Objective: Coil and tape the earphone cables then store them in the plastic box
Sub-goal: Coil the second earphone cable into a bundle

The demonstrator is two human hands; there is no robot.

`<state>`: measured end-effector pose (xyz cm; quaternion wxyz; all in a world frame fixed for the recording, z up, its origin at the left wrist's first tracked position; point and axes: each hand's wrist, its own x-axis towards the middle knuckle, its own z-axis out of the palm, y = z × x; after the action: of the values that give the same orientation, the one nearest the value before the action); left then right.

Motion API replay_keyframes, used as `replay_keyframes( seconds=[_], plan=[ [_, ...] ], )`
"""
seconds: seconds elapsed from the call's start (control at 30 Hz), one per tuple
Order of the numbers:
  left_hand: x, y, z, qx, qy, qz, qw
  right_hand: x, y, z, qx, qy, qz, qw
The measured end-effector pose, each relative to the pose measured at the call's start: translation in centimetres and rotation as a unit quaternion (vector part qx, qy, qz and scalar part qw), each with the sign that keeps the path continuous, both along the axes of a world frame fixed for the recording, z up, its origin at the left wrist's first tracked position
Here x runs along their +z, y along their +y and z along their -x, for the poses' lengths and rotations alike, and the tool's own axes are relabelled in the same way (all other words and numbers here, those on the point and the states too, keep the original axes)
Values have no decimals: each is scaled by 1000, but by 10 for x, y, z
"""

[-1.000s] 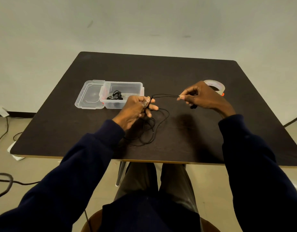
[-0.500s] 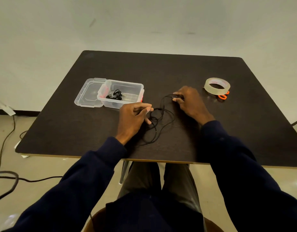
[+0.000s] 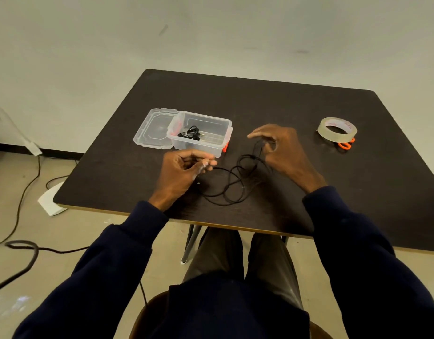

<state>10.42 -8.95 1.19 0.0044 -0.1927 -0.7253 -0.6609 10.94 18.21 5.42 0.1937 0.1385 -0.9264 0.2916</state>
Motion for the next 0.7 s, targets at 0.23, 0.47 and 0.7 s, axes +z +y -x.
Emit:
replay_keyframes(
  seconds=[0.23,0.47,0.7],
  plan=[
    [-5,-25,-11,-111,77,282,950,-7,-46,-22,178,-251,28,951],
    [-3,-2,-12,-63,129,329,933,-20,-43,-21,155,-243,-7,958],
    [-5,14,-14,-42,175,386,905,-16,-31,-15,119,-233,-72,962]
  ],
)
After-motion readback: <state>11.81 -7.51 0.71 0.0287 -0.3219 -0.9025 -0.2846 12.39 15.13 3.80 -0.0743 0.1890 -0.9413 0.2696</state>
